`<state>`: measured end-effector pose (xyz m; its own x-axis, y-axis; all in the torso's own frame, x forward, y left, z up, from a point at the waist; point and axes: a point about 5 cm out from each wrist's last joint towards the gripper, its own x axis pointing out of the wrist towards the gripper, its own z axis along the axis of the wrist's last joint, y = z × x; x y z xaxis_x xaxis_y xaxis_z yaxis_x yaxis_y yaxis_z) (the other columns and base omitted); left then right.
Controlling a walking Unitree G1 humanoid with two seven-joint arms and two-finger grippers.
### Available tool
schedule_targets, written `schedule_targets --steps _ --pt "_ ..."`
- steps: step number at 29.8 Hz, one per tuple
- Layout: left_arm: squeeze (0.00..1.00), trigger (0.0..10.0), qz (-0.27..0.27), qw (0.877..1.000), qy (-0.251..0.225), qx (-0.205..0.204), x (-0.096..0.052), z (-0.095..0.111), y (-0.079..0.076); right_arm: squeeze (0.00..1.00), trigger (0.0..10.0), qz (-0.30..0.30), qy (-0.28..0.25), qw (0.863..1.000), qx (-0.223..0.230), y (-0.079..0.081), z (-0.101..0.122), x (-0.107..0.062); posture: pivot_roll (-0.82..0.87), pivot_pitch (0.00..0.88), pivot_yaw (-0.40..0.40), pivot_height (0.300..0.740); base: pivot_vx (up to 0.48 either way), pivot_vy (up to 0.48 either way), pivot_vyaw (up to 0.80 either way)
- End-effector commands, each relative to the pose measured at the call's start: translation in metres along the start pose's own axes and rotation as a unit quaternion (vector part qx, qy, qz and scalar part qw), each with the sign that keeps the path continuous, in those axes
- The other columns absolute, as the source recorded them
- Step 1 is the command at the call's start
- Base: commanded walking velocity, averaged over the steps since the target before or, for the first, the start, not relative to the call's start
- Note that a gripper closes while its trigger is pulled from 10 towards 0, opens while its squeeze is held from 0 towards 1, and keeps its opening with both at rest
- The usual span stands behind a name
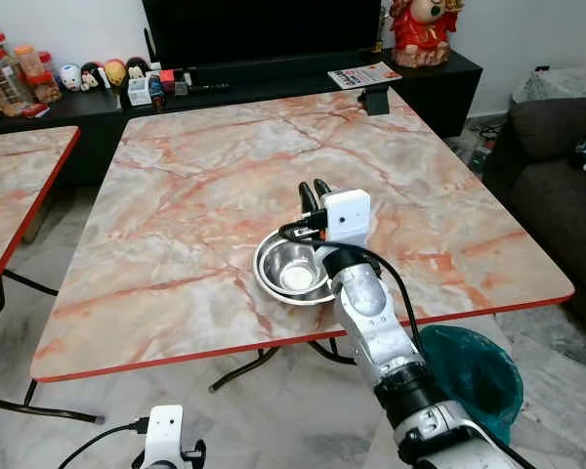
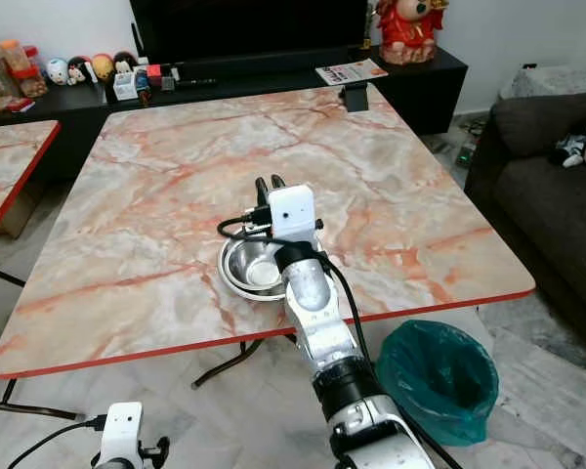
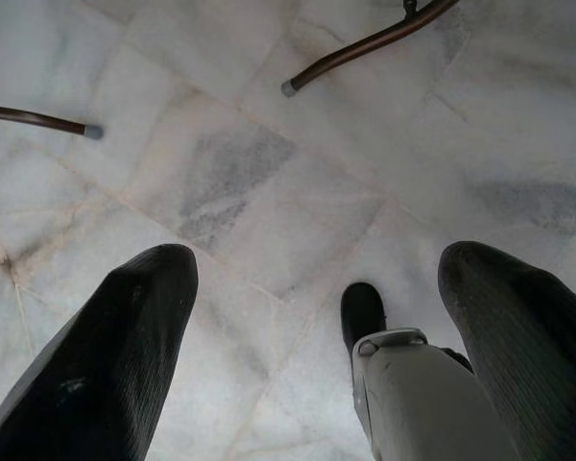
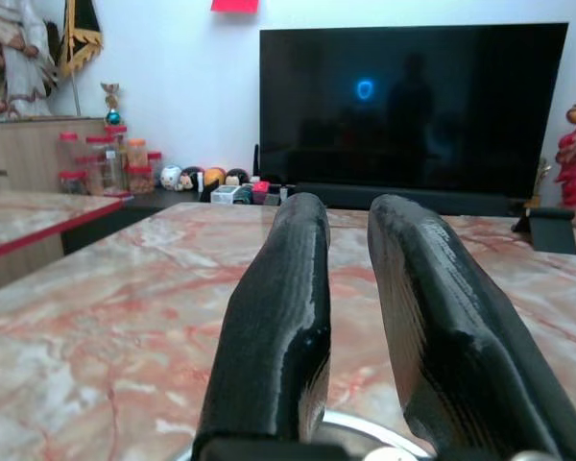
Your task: Setting the table
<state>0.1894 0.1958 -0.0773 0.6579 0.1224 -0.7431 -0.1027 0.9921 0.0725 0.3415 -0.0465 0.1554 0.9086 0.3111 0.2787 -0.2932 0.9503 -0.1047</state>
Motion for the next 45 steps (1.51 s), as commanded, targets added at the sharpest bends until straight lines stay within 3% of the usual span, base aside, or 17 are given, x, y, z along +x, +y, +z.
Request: schedule_targets --steps 1,16,26,45 --pt "0.0 10.0 0.007 1.0 -0.002 -0.009 0.0 0.002 0.004 0.0 10.0 0.008 -0.003 1.0 -0.005 0.004 -0.003 -0.004 -0.01 0.0 0.062 0.736 0.0 0.0 0.0" --pt "0.0 10.0 0.011 1.0 0.001 -0.014 0.0 0.0 0.006 0.0 10.0 0.005 -0.023 1.0 -0.002 0.006 -0.001 -0.004 -0.01 0.0 0.061 0.736 0.0 0.23 0.0" --pt "0.0 10.0 0.01 1.0 0.003 -0.01 0.0 -0.001 0.007 0.0 10.0 0.007 -0.03 1.0 0.001 0.006 -0.001 -0.005 0.0 0.0 0.063 0.736 0.0 0.294 0.7" --pt "0.0 10.0 0.011 1.0 0.006 0.01 -0.001 -0.003 0.016 0.0 10.0 -0.018 -0.031 0.999 0.022 0.005 -0.003 -0.006 -0.01 0.0 0.096 0.736 0.0 0.252 0.05"
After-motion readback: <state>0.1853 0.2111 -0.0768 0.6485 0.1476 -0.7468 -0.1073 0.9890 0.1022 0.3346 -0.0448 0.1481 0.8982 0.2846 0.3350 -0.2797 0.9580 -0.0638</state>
